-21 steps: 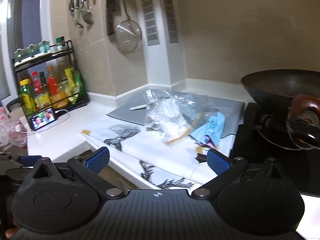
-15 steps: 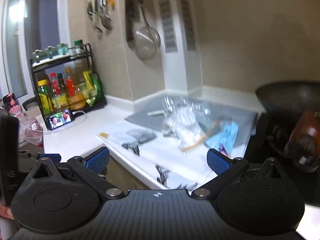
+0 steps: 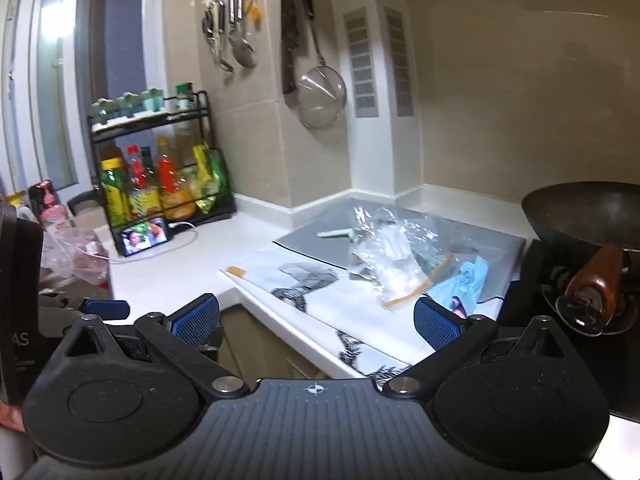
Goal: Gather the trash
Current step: 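Move both tools toward the trash pile on the grey mat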
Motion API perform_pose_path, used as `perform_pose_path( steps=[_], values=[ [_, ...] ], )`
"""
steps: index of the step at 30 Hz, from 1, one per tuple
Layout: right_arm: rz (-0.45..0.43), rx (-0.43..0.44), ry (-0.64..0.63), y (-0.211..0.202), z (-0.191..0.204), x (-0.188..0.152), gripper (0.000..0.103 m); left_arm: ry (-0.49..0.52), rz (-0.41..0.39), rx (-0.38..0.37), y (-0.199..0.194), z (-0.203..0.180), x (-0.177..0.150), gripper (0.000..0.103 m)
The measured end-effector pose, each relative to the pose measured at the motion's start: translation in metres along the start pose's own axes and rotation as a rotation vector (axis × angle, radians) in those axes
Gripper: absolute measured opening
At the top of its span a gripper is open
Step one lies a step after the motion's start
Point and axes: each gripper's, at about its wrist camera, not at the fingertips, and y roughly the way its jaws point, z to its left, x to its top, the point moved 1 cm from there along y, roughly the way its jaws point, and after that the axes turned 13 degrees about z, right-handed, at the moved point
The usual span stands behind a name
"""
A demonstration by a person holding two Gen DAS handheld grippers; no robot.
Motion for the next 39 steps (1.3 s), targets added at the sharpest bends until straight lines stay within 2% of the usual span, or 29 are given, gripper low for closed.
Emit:
perform_pose_path(
  steps=[4,8,12,19,23,26,30,39],
  values=[
    [-0.025,0.011,-0.027,-0.017,0.005,0.006,0.103,0.008,0.002,-0.014,-0.016,-0.001,-0.001,0.103],
    [-0.055,-0.022,-0.076,-0.031,0.008,0.009,0.103,0.015,-0.012,-0.013,-0.025,-0.005,-0.003,0.103],
    [-0.061,-0.063,-0.079,-0.026,0.006,0.007,0.103,0.022,-0.018,-0.026,-0.023,-0.008,-0.007,0.103],
    [-0.031,-0.086,-0.029,0.004,-0.001,-0.005,0.103,0.05,0.009,-0.036,0.001,-0.006,-0.014,0.103],
    [-0.026,-0.113,-0.023,0.021,0.0,-0.003,0.103,0.041,0.052,-0.051,0.025,-0.004,-0.009,0.103],
    [-0.013,-0.089,0.007,0.032,-0.008,0.0,0.103,0.037,0.065,-0.042,0.04,-0.002,-0.004,0.103],
    [-0.009,-0.11,0.015,0.046,-0.013,0.002,0.103,0.032,0.096,-0.04,0.058,0.0,0.006,0.103],
    [-0.022,-0.161,0.046,0.071,-0.024,0.004,0.103,0.031,0.083,-0.029,0.079,-0.001,0.024,0.103]
  ],
)
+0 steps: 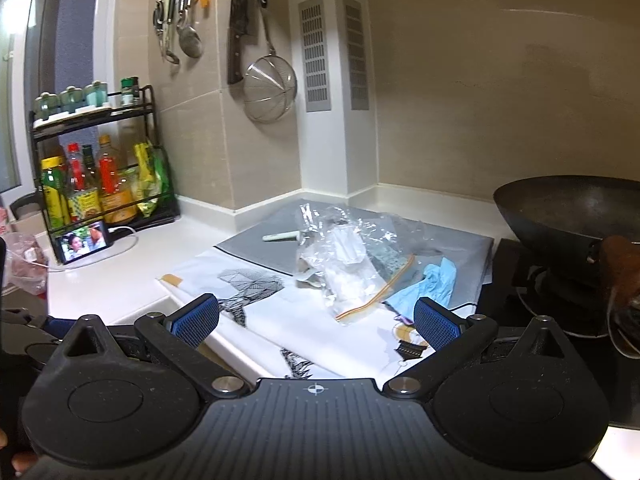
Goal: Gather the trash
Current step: 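Move both tools toward the trash pile on the grey mat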
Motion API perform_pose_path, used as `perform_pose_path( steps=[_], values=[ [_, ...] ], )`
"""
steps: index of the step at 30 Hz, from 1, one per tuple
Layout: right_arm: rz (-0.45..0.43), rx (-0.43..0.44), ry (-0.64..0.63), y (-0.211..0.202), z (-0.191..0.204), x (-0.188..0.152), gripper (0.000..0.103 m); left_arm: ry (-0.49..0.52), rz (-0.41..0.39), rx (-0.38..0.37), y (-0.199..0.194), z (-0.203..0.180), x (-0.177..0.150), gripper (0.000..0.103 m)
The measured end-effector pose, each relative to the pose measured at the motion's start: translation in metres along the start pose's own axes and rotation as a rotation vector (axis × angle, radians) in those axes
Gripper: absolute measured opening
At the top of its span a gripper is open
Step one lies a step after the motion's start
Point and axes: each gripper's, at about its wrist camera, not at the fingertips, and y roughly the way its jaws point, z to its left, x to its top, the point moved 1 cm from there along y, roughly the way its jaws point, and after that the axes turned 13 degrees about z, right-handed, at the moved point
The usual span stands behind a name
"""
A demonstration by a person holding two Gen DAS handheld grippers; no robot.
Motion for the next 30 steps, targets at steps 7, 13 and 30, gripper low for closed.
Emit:
perform_pose_path(
  steps=[7,13,30],
  values=[
    [0.015,-0.026,0.002,0.012,-0.003,0.001,0.103,-0.005,0.0,-0.009,0.009,0.001,0.008,0.103],
    [0.034,-0.028,0.009,0.018,-0.008,0.001,0.103,-0.004,0.004,-0.011,0.013,-0.003,0.009,0.103],
    [0.043,-0.034,0.012,0.024,-0.009,-0.002,0.103,0.012,0.008,-0.018,0.014,-0.005,0.009,0.103]
  ],
)
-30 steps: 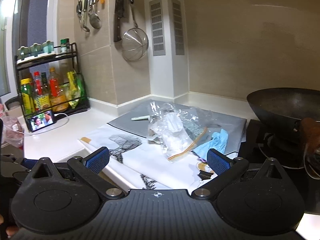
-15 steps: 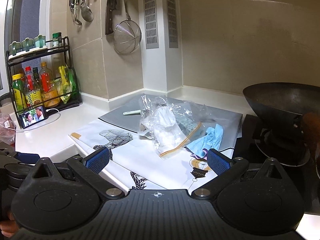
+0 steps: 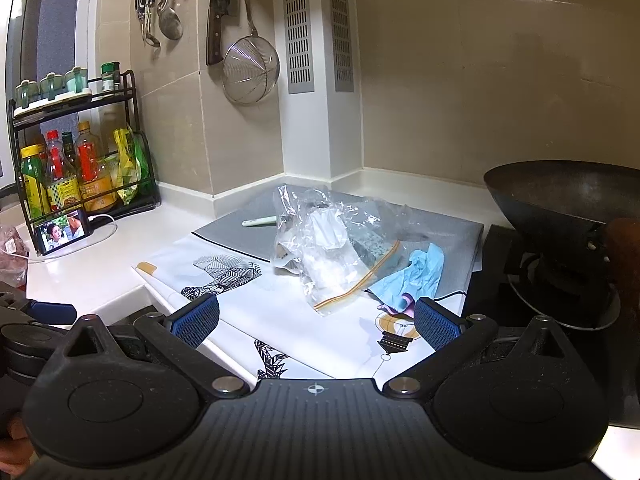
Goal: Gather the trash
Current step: 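Move both tools toward the trash pile on the grey mat, then grasp the clear plastic bag with left gripper while right gripper grasps blue glove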
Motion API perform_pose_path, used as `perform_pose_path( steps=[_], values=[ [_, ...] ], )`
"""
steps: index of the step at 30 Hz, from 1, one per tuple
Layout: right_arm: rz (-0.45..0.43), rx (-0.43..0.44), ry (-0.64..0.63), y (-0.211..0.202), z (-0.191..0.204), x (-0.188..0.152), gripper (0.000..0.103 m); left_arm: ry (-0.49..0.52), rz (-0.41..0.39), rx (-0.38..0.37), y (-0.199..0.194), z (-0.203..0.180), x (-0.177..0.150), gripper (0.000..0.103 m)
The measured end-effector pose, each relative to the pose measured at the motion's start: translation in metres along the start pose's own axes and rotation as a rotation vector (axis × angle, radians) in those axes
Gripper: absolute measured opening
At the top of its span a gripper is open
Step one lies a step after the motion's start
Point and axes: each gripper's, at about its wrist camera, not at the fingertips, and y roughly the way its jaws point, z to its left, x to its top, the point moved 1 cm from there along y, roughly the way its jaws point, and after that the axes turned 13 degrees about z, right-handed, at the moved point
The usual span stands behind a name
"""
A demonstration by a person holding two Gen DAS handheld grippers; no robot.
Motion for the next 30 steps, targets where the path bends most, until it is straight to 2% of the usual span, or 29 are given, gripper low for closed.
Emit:
perform_pose_path(
  steps=[8,17,22,25,29,30],
  values=[
    [-0.003,-0.004,-0.016,0.014,0.002,-0.002,0.103,-0.024,0.02,0.028,0.013,0.012,0.007,0.103],
    [0.006,-0.031,0.016,0.045,-0.007,0.002,0.103,-0.055,-0.001,0.039,0.029,0.022,0.037,0.103],
    [0.026,-0.083,0.019,0.064,-0.016,0.001,0.103,-0.049,-0.057,0.023,0.036,0.01,0.062,0.103],
    [0.041,-0.105,0.033,0.074,-0.024,0.001,0.103,-0.053,-0.065,-0.018,0.045,-0.002,0.082,0.103],
    [0.052,-0.111,0.047,0.085,-0.032,0.003,0.103,-0.115,-0.035,-0.041,0.066,-0.019,0.111,0.103],
    [0.054,-0.12,0.046,0.088,-0.032,0.004,0.103,-0.136,-0.015,-0.073,0.074,-0.022,0.118,0.103]
  ],
)
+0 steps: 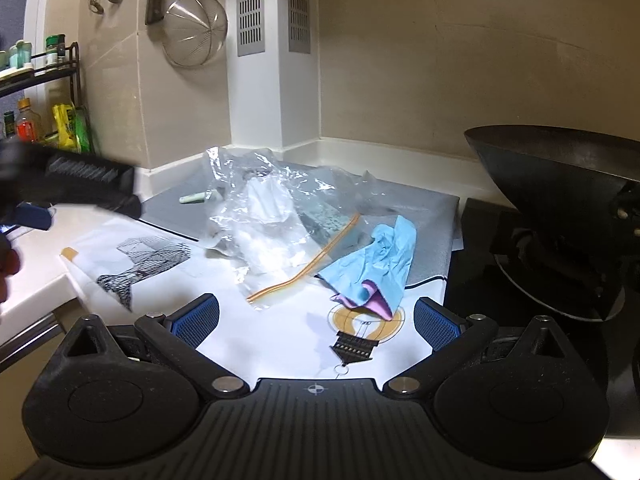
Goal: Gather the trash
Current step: 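Grasp the clear plastic bag with left gripper while right gripper grasps blue glove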
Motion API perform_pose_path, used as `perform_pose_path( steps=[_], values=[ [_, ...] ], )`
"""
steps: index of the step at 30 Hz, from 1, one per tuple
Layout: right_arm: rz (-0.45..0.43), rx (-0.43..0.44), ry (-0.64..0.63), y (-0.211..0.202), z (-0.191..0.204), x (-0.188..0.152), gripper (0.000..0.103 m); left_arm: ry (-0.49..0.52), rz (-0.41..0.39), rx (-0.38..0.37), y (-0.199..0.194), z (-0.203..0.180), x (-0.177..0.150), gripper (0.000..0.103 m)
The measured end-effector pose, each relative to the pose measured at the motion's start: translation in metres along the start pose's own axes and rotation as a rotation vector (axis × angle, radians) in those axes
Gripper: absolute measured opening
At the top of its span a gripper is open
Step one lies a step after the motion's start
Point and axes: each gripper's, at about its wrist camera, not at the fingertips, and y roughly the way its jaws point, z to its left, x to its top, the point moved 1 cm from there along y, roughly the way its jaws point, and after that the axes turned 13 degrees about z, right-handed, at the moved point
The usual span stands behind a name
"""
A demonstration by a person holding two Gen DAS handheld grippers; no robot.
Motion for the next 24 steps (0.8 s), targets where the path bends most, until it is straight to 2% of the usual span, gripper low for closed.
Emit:
perform_pose_path(
  steps=[3,5,9,13,16,17,19,20,21,22,23,24],
  values=[
    [-0.002,-0.017,0.007,0.011,-0.003,0.006,0.103,-0.047,0.052,-0.089,0.025,-0.013,0.016,0.103],
    [0.004,-0.024,0.016,0.02,-0.005,0.012,0.103,-0.05,0.078,-0.123,0.04,-0.024,0.026,0.103],
    [0.032,-0.034,0.061,0.042,-0.012,0.024,0.103,-0.054,0.155,-0.139,0.074,-0.041,0.034,0.103],
    [0.06,-0.053,0.115,0.065,-0.02,0.032,0.103,-0.059,0.168,-0.159,0.091,-0.051,0.04,0.103],
    [0.08,-0.072,0.139,0.079,-0.024,0.036,0.103,-0.053,0.203,-0.144,0.104,-0.06,0.047,0.101],
    [0.087,-0.076,0.142,0.083,-0.024,0.037,0.103,-0.056,0.213,-0.14,0.108,-0.062,0.049,0.097],
    [0.098,-0.088,0.142,0.091,-0.025,0.038,0.102,-0.075,0.23,-0.126,0.112,-0.062,0.053,0.06],
    [0.091,-0.087,0.138,0.092,-0.025,0.038,0.096,-0.09,0.24,-0.116,0.112,-0.06,0.053,0.054],
    [0.079,-0.086,0.138,0.091,-0.025,0.037,0.088,-0.097,0.235,-0.128,0.11,-0.057,0.053,0.035],
    [0.068,-0.082,0.132,0.089,-0.025,0.037,0.066,-0.091,0.221,-0.152,0.105,-0.053,0.053,0.022],
    [0.064,-0.079,0.117,0.088,-0.024,0.036,0.044,-0.087,0.211,-0.165,0.101,-0.049,0.053,0.019],
    [0.063,-0.082,0.101,0.088,-0.023,0.035,0.036,-0.093,0.202,-0.168,0.096,-0.043,0.052,0.012]
  ],
)
